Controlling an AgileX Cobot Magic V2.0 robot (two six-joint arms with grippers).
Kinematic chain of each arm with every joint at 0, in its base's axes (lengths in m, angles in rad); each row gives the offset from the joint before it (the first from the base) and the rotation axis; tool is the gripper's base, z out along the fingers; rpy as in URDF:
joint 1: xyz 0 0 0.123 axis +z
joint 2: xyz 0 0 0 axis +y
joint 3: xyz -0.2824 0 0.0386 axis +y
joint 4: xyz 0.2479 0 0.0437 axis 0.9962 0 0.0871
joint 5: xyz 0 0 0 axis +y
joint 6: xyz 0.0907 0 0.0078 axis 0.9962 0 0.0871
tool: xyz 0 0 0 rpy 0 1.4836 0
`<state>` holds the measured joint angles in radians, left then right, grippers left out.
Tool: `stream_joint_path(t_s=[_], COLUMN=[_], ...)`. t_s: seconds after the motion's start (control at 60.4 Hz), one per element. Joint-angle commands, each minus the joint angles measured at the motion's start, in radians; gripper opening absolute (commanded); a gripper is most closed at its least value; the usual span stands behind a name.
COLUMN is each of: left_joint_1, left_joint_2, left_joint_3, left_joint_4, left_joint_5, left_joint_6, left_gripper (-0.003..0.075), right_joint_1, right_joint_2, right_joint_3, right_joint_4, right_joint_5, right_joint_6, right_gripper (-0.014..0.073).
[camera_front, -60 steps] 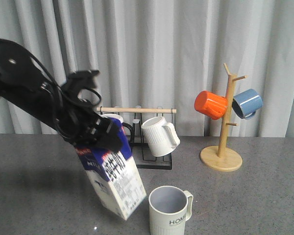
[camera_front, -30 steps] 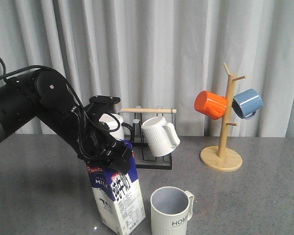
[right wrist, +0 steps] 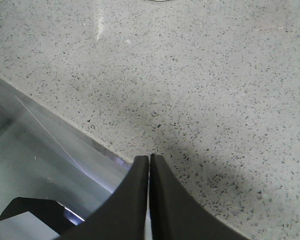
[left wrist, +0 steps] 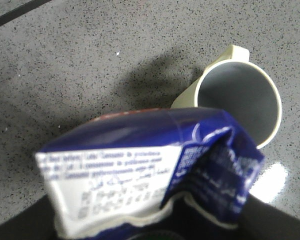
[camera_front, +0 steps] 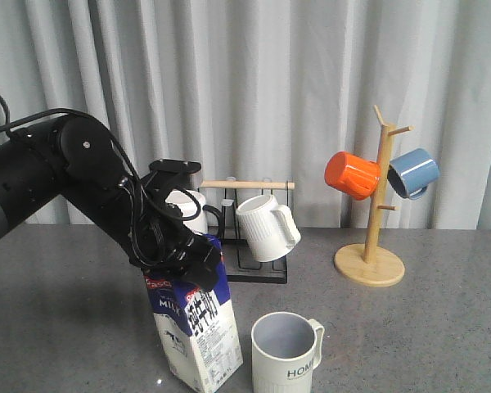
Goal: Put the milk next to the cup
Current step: 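Lower the carton upright onto the table beside the mug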
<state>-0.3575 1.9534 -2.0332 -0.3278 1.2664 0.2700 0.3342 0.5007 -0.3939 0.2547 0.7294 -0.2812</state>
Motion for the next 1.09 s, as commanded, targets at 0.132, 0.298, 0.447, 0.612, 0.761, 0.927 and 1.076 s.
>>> stream_joint_path(t_s=[0.132, 0.298, 0.447, 0.612, 0.761, 0.927, 1.076], left_joint_1=[-0.004, -0.004, -0.004, -0.004, -0.004, -0.003, -0.003], left_joint_2=[-0.054, -0.054, -0.054, -0.054, -0.055, -0.07, -0.105], left_joint_3=[-0.026, -0.026, -0.026, -0.026, -0.027, -0.028, -0.028], left_joint_4=[-0.029, -0.029, -0.029, -0.029, -0.029, -0.029, -0.029], left_joint_5=[-0.017, -0.017, -0.017, -0.017, -0.017, -0.017, -0.017], left_joint_6=[-0.007, -0.008, -0.009, -0.009, -0.011, -0.049, -0.06], left_gripper=[0.0263, 0.04, 0.0473, 0.0482, 0.0482, 0.0482, 0.0482], right_joint_1=[0.001, 0.001, 0.001, 0.001, 0.001, 0.001, 0.001], right_joint_2=[0.004, 0.004, 0.004, 0.004, 0.004, 0.004, 0.004], right_joint_3=[-0.023, -0.023, -0.023, -0.023, -0.023, -0.023, -0.023], right_joint_4=[0.011, 0.011, 0.011, 0.011, 0.011, 0.011, 0.011], right_joint_5=[-0.054, -0.054, -0.054, -0.056, -0.056, -0.056, -0.059], right_joint_6=[-0.012, -0.012, -0.012, -0.012, -0.012, -0.012, -0.012], right_gripper=[-0.0005, -0.0005, -0.0005, -0.0005, -0.0005, -0.0005, -0.0005])
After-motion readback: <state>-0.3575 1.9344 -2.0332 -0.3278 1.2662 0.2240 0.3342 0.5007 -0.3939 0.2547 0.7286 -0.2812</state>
